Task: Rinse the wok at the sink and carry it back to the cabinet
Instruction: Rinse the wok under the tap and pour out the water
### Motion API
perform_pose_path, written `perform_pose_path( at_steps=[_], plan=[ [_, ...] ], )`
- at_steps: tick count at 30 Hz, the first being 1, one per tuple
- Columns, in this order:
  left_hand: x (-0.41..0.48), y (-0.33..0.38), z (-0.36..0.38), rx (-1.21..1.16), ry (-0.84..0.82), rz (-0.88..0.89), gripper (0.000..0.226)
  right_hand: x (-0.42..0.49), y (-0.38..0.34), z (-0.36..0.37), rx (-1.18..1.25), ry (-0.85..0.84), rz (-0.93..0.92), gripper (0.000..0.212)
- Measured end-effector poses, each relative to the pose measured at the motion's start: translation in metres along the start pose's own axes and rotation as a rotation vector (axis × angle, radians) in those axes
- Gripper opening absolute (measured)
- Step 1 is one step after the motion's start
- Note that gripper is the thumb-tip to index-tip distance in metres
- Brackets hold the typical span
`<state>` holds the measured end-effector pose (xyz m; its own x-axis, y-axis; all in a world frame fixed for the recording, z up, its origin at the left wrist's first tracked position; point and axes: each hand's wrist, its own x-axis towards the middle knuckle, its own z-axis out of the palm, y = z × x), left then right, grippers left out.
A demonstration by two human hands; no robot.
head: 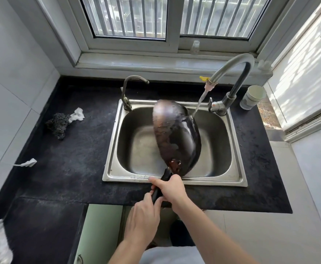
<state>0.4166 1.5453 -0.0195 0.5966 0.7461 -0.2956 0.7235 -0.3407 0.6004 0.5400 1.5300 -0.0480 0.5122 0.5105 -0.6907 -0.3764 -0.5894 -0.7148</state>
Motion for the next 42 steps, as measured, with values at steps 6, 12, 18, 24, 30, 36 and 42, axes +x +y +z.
perform_pose_path(
  at_steps=[6, 12, 18, 24, 30, 36, 42],
  plan=[
    [0.001, 0.003, 0.006, 0.098, 0.042, 0.021, 0.033, -0.004, 0.001, -0.009, 0.328, -0.131, 0.053, 0.018],
    [0.005, 0.013, 0.015, -0.011, -0.001, -0.186, 0.043, 0.000, 0.008, -0.015, 0.466, -0.242, 0.064, 0.012],
    [0.013, 0.014, 0.021, -0.771, -0.335, -0.523, 0.047, 0.001, 0.015, -0.022, 0.507, -0.295, 0.104, 0.014],
    [0.008, 0.008, 0.039, -0.558, -0.193, -0.395, 0.046, 0.005, 0.023, -0.029, 0.448, -0.316, 0.144, 0.018],
    [-0.005, -0.001, 0.047, -0.209, -0.011, -0.288, 0.048, 0.008, 0.032, -0.015, 0.379, -0.257, 0.181, 0.026],
    [-0.007, -0.007, 0.045, -0.457, -0.092, -0.339, 0.027, 0.008, 0.039, -0.010, 0.346, -0.225, 0.163, 0.023],
    [0.001, -0.001, 0.039, -0.986, -0.356, -0.595, 0.030, 0.012, 0.034, -0.014, 0.300, -0.201, 0.159, 0.017]
  ],
)
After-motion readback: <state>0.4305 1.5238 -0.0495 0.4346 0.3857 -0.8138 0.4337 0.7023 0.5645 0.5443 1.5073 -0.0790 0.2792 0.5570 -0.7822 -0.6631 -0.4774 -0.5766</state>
